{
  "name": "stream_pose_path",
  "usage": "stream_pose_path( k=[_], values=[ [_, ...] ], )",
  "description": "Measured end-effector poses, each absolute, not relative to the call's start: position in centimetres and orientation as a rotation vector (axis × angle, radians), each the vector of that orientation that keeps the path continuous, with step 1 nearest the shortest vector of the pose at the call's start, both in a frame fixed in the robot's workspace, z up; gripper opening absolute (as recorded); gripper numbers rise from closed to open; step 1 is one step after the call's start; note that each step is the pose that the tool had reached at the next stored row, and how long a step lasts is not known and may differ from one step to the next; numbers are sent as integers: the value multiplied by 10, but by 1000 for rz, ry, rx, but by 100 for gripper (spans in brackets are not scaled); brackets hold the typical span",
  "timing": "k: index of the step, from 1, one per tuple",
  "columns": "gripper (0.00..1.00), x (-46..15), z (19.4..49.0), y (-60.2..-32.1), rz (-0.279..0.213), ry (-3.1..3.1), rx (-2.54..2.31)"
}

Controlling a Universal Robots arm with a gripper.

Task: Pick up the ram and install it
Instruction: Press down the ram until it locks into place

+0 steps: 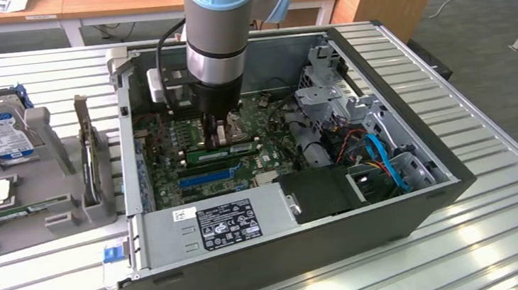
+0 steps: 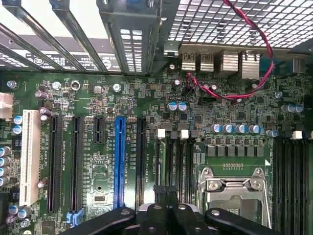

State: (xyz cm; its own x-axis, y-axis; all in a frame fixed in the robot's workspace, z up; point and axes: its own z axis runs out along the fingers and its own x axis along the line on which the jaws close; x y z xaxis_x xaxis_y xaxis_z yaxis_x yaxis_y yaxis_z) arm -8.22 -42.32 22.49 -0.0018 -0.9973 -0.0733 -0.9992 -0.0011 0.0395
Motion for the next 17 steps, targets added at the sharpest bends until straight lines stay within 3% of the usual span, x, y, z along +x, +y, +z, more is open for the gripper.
stream_pose_path(
  k=[17],
  values=[
    [10,-82,223,-423,126,2201,-2201]
  ],
)
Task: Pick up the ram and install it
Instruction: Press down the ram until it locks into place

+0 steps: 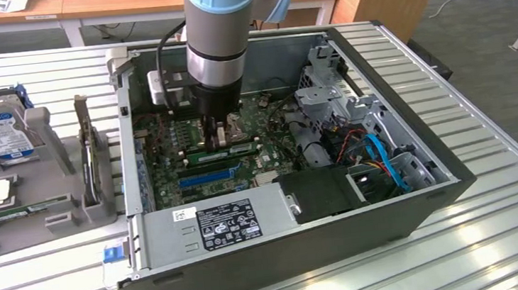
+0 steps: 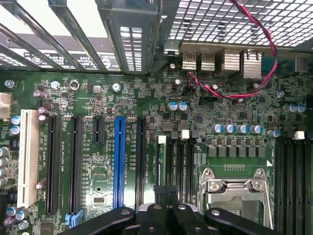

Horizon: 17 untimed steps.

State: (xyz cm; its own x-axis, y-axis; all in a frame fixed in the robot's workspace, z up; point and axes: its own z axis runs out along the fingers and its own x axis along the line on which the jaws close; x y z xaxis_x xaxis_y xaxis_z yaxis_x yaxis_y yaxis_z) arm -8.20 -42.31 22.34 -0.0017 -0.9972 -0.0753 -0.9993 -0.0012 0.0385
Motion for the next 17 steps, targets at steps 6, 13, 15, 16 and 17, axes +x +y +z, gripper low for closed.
stream_pose_path(
  k=[6,13,15,16,17],
  values=[
    [10,-82,234,-423,125,2203,-2202],
    [10,-82,246,-423,125,2203,-2202],
    [10,-82,249,-423,125,2203,-2202],
    [10,-82,251,-423,125,2203,-2202],
    [10,-82,253,-423,125,2203,-2202]
  ],
)
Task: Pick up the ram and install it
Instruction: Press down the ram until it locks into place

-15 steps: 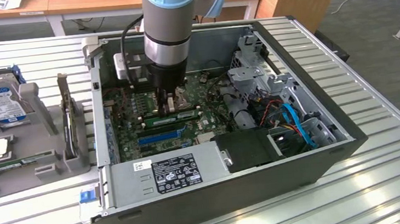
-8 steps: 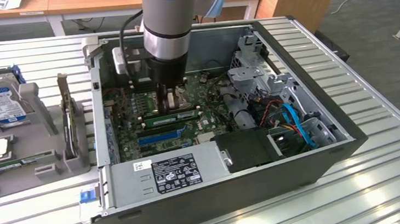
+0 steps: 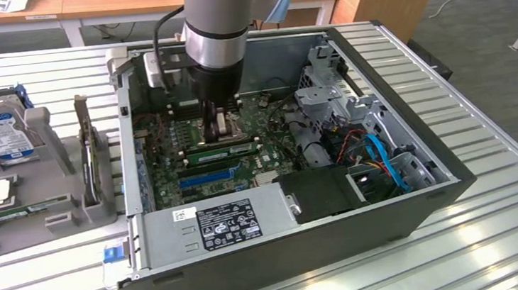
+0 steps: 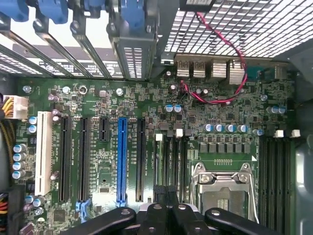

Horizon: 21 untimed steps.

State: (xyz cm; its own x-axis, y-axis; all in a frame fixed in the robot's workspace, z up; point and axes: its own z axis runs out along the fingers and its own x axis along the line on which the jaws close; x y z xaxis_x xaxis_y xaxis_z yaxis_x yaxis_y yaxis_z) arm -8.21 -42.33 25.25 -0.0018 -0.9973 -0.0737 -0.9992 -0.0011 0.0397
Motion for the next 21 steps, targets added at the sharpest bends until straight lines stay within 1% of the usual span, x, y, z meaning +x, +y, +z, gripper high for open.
stream_pose_path(
  k=[21],
  values=[
    [10,-82,283,-423,125,2203,-2202]
  ],
)
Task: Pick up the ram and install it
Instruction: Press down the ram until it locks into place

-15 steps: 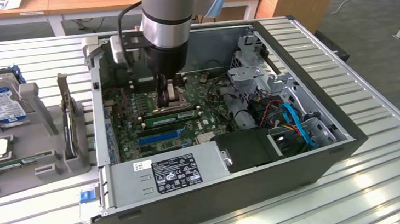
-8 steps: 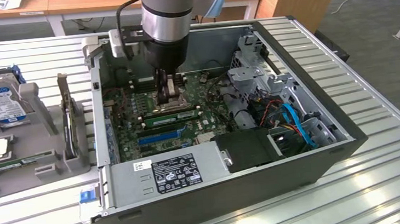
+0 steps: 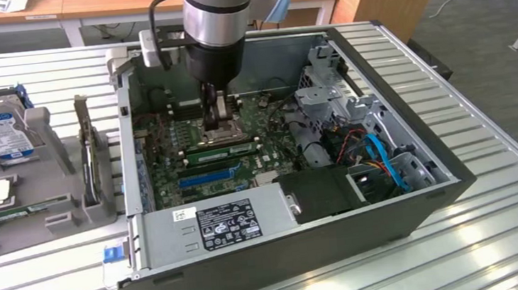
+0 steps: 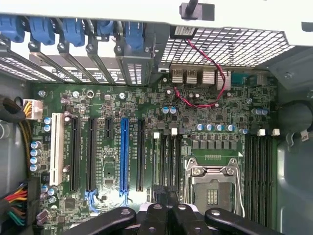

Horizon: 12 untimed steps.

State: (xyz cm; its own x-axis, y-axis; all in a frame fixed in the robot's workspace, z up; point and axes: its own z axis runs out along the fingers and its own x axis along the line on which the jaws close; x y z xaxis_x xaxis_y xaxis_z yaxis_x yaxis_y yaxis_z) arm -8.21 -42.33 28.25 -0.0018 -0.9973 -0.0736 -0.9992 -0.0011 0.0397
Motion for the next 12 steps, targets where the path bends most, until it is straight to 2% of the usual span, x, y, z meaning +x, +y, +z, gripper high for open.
stream_pose_path(
  k=[12],
  values=[
    [10,-82,290,-423,125,2203,-2202]
  ],
)
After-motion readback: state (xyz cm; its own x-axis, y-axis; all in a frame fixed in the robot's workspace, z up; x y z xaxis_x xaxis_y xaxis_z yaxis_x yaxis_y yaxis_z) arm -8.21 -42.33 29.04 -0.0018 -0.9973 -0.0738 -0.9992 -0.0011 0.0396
